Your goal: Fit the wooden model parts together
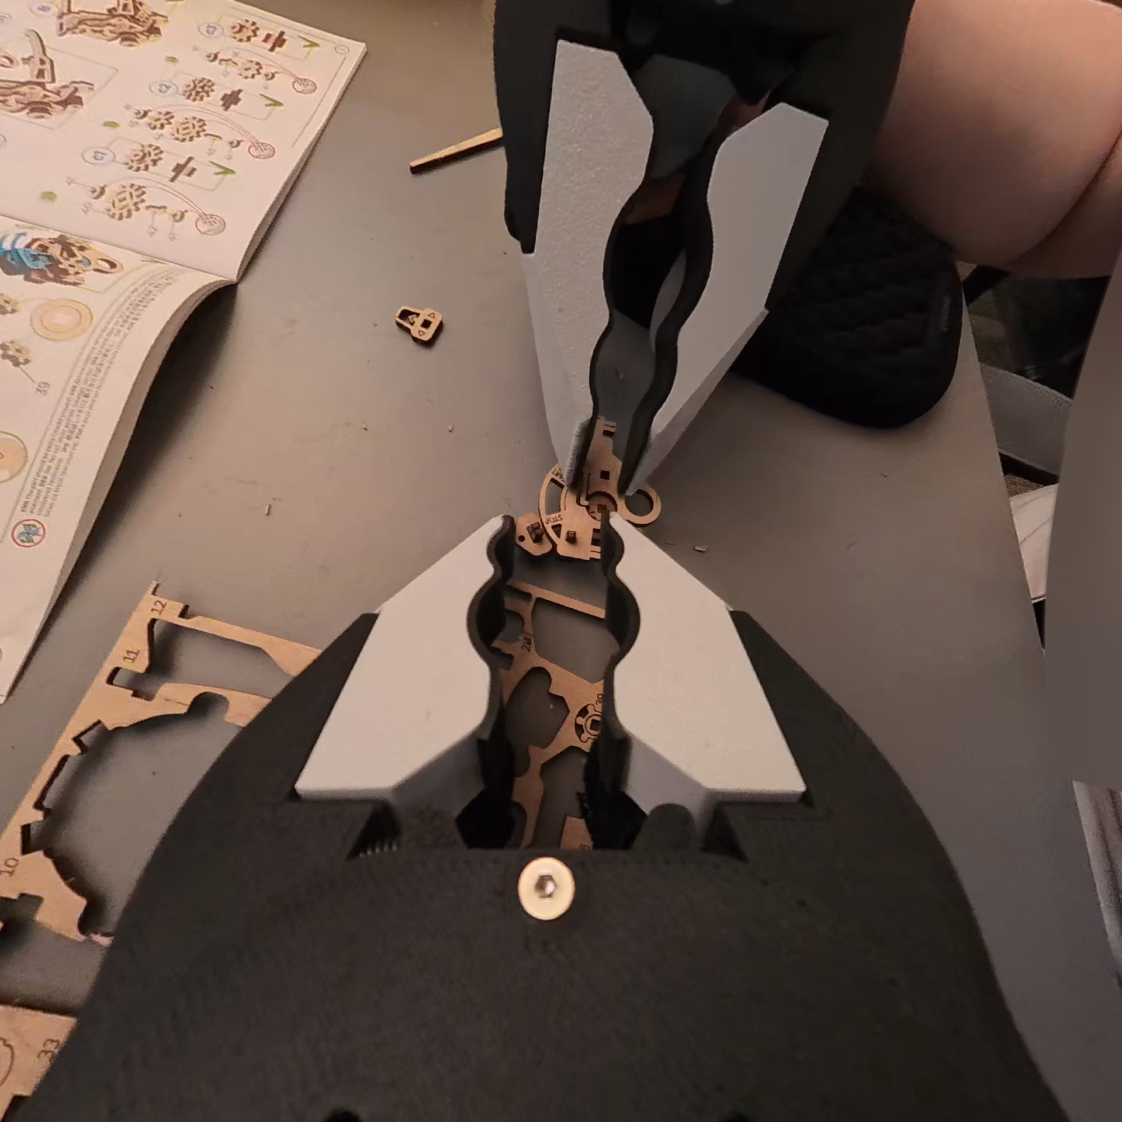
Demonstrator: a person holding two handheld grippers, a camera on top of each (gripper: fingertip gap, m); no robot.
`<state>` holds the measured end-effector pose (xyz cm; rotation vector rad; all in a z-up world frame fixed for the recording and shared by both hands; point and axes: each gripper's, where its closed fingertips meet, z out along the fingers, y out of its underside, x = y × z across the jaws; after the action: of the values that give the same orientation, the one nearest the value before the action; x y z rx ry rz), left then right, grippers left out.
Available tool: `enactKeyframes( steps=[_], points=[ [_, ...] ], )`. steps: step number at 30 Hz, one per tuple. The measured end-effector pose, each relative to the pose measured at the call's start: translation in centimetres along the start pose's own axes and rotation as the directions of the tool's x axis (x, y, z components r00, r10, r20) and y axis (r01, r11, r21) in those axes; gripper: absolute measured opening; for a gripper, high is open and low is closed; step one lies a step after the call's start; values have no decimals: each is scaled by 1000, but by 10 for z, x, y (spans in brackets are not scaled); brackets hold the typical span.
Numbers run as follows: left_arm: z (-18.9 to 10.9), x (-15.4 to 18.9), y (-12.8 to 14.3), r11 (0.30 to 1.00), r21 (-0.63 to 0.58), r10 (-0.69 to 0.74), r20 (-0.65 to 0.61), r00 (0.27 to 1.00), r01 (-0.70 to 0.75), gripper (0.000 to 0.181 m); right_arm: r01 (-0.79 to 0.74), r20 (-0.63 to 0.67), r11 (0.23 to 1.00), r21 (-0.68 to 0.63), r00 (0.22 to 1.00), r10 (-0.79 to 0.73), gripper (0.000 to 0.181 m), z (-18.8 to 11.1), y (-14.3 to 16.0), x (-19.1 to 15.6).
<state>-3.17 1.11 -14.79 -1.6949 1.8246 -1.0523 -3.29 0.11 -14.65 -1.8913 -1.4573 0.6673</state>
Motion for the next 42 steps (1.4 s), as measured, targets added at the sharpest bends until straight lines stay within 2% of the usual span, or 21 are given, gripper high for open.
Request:
enactKeyframes(
  steps=[3, 7, 13, 17, 21, 25, 34, 42],
  points=[
    [-1, 3, -1, 999, 8, -40, -27, 999, 40, 32, -2, 1, 1000, 2, 1000, 2, 14, 0, 0, 0],
    [-6, 8, -18, 987, 97, -118, -101, 988, 128, 42, -3, -3, 1000, 1, 1000, 3, 14, 0, 0, 1],
    [5, 4, -5, 1000, 1, -22, -5, 1000, 22, 45, -3, -9, 1000, 6, 1000, 3, 19, -2, -1, 2],
    [10, 6, 1, 998, -39, 42, 24, 999, -41, 44, -54, 8, 996, 75, 999, 54, 13, -11, -8, 6],
    [9, 5, 0, 999, -31, 29, 22, 999, -29, 42, -30, 60, 997, 75, 998, 26, 18, -12, -7, -2],
    [5, 2, -4, 1000, -5, 21, 22, 1000, -21, 43, 28, 4, 1000, 5, 1000, -28, 17, -6, 4, 2],
    [-3, 6, -14, 997, 43, 70, 36, 997, -71, 37, 2, 3, 1000, 15, 1000, -2, 14, -8, 1, 4],
    [4, 9, -5, 991, -6, 133, 39, 990, -133, 29, 16, 17, 1000, -10, 1000, -16, 14, -5, 3, 0]
  ],
)
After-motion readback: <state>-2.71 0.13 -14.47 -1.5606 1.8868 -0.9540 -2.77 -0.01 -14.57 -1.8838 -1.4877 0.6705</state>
